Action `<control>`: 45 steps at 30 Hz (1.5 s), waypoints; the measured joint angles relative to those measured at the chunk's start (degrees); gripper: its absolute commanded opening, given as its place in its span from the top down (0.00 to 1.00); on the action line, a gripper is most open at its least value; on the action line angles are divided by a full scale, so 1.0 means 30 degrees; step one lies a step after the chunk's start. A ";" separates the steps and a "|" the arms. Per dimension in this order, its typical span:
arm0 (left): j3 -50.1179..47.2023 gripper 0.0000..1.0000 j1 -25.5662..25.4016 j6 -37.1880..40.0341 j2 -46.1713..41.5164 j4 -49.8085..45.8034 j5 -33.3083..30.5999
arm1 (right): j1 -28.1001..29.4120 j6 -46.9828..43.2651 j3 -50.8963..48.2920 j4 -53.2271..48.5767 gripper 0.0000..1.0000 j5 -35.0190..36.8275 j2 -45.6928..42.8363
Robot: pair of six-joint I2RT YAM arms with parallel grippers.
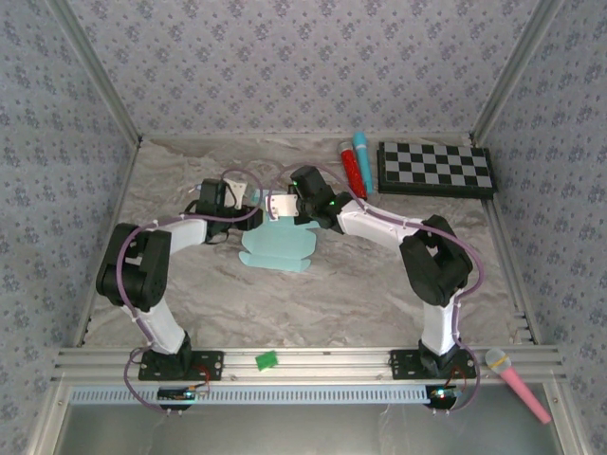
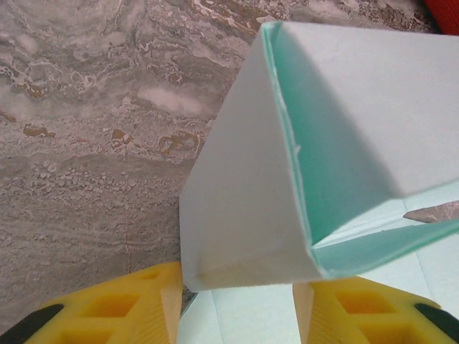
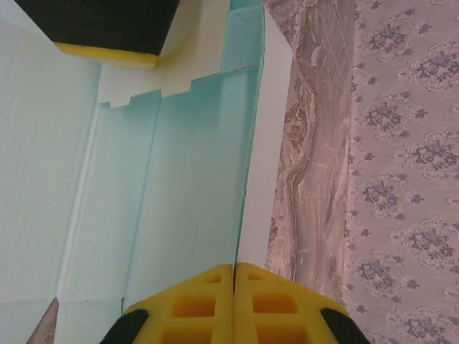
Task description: Fold the paper box
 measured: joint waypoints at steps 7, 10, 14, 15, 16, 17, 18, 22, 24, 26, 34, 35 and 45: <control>-0.0095 0.49 -0.0066 0.0117 0.0160 0.0517 -0.0488 | 0.0000 0.0007 0.0000 -0.0007 1.00 -0.0211 0.0000; -0.0095 0.49 -0.0080 0.0175 0.0430 0.0794 -0.0474 | 0.0000 0.0007 0.0000 -0.0015 1.00 -0.0342 0.0000; -0.0087 0.50 -0.0160 0.0226 0.0852 0.1333 -0.0379 | 0.0000 0.0007 0.0000 -0.0022 1.00 -0.0459 0.0000; -0.0087 0.51 -0.0197 0.0226 0.0925 0.1435 -0.0342 | 0.0000 0.0000 0.0000 -0.0022 1.00 -0.0495 0.0000; -0.0087 0.52 -0.0204 0.0226 0.0962 0.1530 -0.0342 | 0.0000 0.0007 0.0000 -0.0022 1.00 -0.0510 0.0000; -0.0087 0.53 -0.0211 0.0233 0.0991 0.1588 -0.0321 | 0.0000 0.0007 0.0000 -0.0022 1.00 -0.0539 0.0000; -0.0087 0.54 -0.0248 0.0240 0.1020 0.1683 -0.0255 | 0.0000 0.0007 0.0000 -0.0036 1.00 -0.0546 0.0000; -0.0080 0.58 -0.0313 0.0328 0.1071 0.1829 -0.0270 | 0.0000 0.0007 0.0000 -0.0080 1.00 -0.0546 0.0000; -0.0080 0.60 -0.0313 0.0372 0.1078 0.1829 -0.0342 | 0.0000 0.0007 0.0000 -0.0080 1.00 -0.0546 0.0000; -0.0080 0.62 -0.0313 0.0386 0.1071 0.1829 -0.0430 | 0.0000 0.0007 0.0000 -0.0080 1.00 -0.0546 0.0000; -0.0044 0.70 -0.0481 0.0597 0.1115 0.1741 -0.1202 | 0.0015 0.0364 0.0000 -0.0087 1.00 -0.0546 0.0000; -0.0036 0.71 -0.0539 0.0663 0.1129 0.1734 -0.1370 | 0.0029 0.0430 0.0000 -0.0087 1.00 -0.0554 0.0000; -0.0022 0.73 -0.0867 0.1020 0.1122 0.1749 -0.2601 | 0.0160 0.0852 0.0000 -0.0357 1.00 -0.0736 -0.0007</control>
